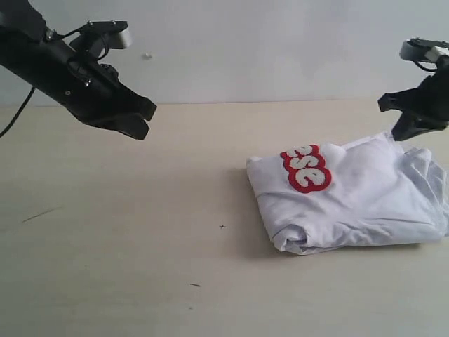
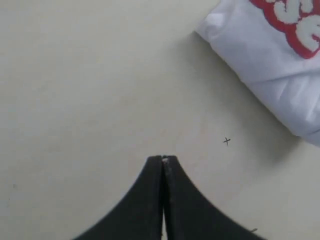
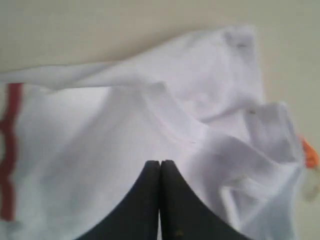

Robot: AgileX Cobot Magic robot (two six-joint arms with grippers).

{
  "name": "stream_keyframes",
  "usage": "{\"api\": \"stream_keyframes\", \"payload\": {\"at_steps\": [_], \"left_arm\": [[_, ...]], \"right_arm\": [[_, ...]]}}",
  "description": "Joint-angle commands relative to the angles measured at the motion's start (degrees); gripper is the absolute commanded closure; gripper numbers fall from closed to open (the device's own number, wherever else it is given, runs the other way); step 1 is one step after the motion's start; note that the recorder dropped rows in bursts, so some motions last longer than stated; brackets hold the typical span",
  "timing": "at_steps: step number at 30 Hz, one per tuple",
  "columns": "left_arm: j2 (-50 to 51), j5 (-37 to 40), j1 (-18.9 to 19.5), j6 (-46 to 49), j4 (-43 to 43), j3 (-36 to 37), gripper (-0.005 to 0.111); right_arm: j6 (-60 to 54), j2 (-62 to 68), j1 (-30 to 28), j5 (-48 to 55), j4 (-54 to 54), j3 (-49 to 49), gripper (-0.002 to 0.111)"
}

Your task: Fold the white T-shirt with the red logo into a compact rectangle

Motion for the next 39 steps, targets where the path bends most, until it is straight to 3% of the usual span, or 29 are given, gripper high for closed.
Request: {"api": "stream_keyframes", "payload": {"at_steps": [1,3,5,7,16,22,27,39], "left_arm": [[-2.07,-2.10,0.21,0.32,0.43,0.20,0.107],[-3.54,-3.49,0.21,0.32,0.52,0.52,0.107],[-6.33,-6.87,0.21,0.32,0.93,2.26,0.107],[-9.19,-10.75,0.74,0.20,0.88,4.46,0.107],[-12.30,-12.26,2.50,-0.87,1.06,5.64,0.107],[-12.30,-13.03,2.50,-1.06,1.06,5.64,0.107],[-12.30,-11.90,2.50,-1.27,0.95,5.64,0.107],[-13.35,-11.37,2.50,-1.27,0.20,5.64,0.107]], "right_arm": [[-10.87,-0.06,3.89,-0.19,8.34,2.64,0.108],[-8.39,1.32,6.14,-3.59,1.36,5.11,0.108],[4.93,4.14,7.35,-7.64,-11.78,6.70,0.108],[10.57,6.84,7.99,-8.01,-16.65,6.88,0.108],[10.74,14.42,19.38,-13.49,-14.08,6.88,0.108],[12.06,13.95,26.82,-3.54,-5.44,4.34,0.108],[13.12,12.22,33.81,-3.23,-5.23,4.32,0.108],[14.16,7.41,35.07,-3.97,-5.75,4.43,0.108]]}}
